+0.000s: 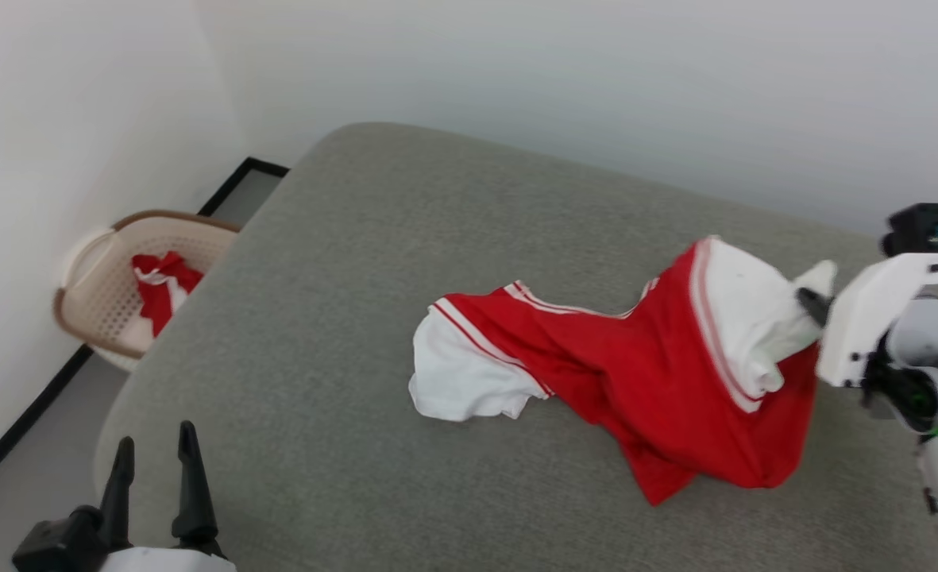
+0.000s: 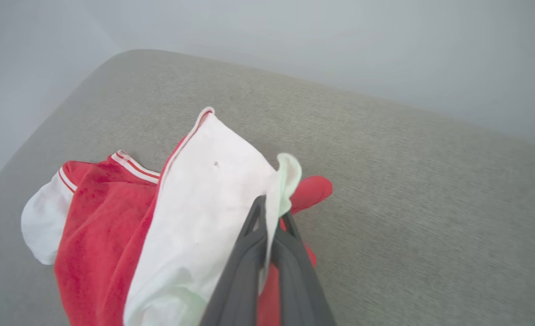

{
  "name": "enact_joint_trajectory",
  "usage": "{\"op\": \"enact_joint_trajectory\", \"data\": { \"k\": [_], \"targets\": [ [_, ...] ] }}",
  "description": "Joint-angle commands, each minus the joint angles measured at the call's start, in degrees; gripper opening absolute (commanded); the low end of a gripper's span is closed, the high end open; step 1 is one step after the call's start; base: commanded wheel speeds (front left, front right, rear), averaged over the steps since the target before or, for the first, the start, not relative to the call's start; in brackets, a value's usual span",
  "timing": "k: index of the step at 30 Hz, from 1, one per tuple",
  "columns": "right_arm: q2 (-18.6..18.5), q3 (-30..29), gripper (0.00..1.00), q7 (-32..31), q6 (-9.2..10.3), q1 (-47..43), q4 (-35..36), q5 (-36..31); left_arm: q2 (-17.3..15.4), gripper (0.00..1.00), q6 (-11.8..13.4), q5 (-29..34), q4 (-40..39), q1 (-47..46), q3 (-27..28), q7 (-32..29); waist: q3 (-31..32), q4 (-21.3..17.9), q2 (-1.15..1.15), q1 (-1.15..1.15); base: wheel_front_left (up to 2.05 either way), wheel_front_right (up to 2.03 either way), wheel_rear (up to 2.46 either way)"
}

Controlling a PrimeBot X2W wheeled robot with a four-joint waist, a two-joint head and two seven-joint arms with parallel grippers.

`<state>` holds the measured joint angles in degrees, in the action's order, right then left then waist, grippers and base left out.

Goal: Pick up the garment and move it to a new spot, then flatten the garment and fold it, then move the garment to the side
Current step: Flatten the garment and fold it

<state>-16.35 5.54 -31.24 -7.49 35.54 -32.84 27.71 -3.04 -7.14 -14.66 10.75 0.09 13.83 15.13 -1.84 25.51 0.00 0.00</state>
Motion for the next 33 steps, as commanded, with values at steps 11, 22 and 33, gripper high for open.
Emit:
{"op": "enact_joint_trajectory", "data": {
  "k": [11,22,33],
  "targets": [
    [-3.96,-8.64,0.00,-1.16,-0.01,-6.78,3.46,-3.36,-0.45,1.00,-0.29,1.01,-0.73,-0.49,0.03,0.00,0.49,-8.34,0.00,0.00,0.00,0.00,0.00],
    [-3.35,-11.29,0.00,2.65,-0.01,-9.68,-2.45,-4.38,-0.54,1.00,-0.37,0.89,0.15,-2.02,-1.22,0.00,-0.56,-10.00,0.00,0.00,0.00,0.00,0.00],
    [-3.14,-7.91,1.00,6.91,-0.01,-6.69,-6.38,-3.66,-1.73,1.00,-0.38,0.25,0.48,-1.97,-1.40,0.00,-0.54,-11.27,0.00,0.00,0.00,0.00,0.00]
  ]
}}
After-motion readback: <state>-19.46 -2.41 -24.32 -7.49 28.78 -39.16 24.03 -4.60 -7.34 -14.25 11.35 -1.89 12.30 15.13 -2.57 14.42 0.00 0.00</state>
